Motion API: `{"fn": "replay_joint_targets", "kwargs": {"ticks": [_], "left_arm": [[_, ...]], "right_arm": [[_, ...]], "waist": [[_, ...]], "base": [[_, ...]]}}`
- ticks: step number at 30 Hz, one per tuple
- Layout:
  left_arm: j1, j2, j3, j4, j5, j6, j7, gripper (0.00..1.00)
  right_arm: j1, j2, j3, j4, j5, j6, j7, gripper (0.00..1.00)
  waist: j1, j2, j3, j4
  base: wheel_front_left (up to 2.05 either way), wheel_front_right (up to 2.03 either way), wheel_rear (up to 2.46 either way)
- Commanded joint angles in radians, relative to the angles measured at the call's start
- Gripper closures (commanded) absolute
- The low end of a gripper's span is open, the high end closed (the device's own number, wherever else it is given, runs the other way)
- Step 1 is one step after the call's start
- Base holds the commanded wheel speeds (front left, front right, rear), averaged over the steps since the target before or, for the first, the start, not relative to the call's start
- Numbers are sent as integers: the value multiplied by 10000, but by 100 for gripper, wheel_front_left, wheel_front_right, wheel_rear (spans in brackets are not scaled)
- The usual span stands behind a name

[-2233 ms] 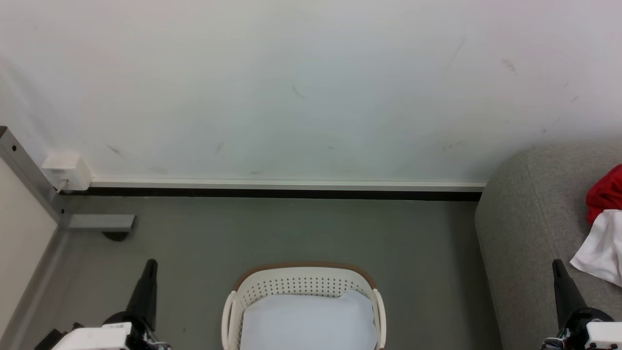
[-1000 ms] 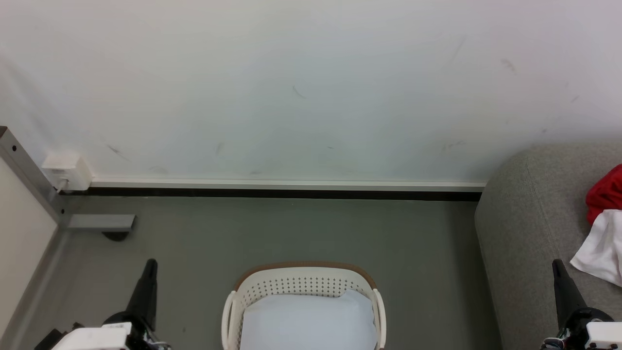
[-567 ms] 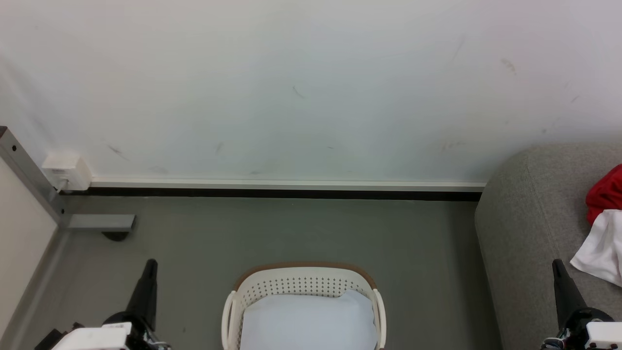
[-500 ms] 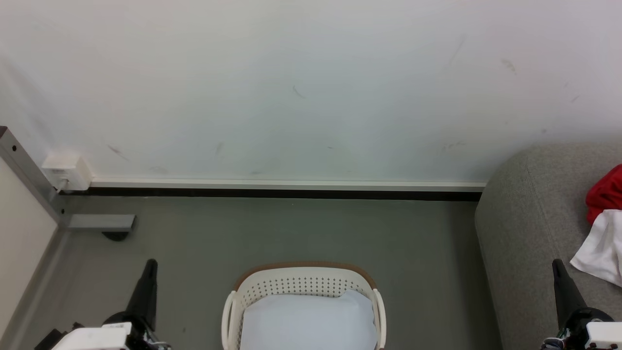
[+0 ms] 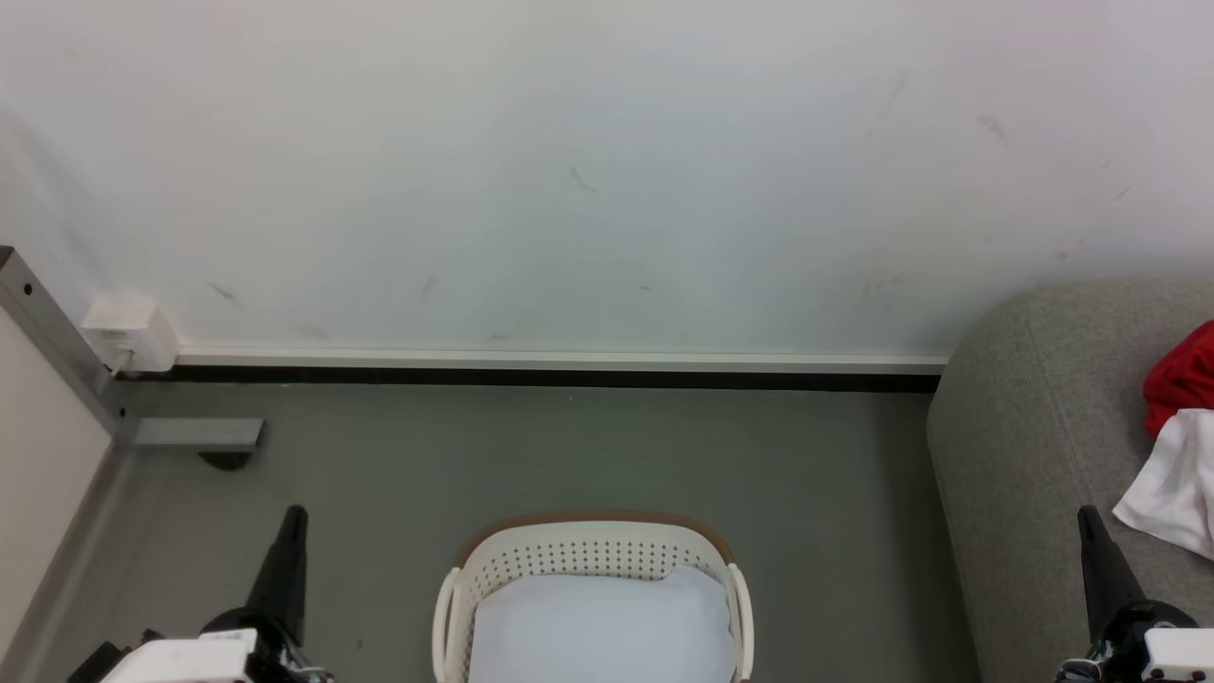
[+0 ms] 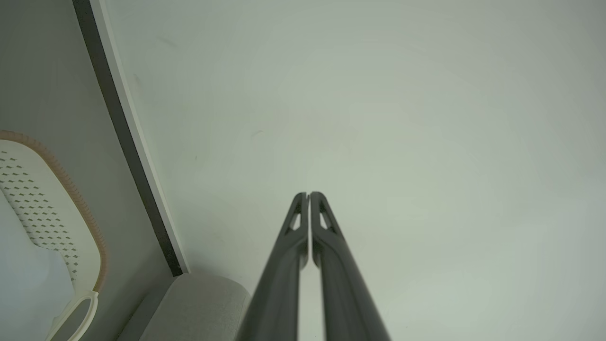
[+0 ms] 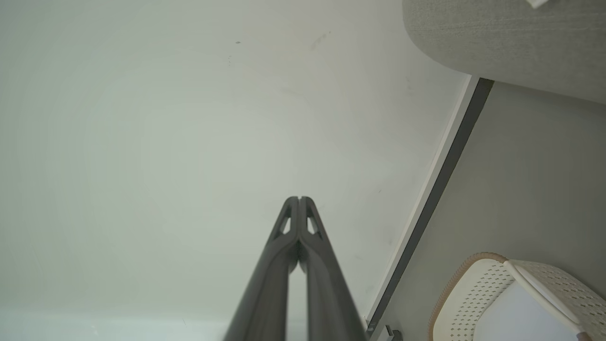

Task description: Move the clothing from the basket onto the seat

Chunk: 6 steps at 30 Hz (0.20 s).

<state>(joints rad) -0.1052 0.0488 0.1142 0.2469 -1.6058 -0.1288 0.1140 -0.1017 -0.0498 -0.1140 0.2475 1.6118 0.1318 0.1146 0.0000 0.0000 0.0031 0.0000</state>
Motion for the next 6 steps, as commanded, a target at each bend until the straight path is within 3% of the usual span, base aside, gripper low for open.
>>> {"fn": "replay_joint_targets", "kwargs": {"ticks": [1,6], "left_arm": [[-67,24,13,-39,-133,-49,37,100],[-67,24,13,-39,-133,-49,37,100]], "right_arm": [[-122,8,-32,-57,23,-21,23,100],[-122,8,-32,-57,23,-21,23,100]], "waist": [[0,0,0,0],[0,0,0,0]], "base": [[0,0,0],[0,0,0]]}}
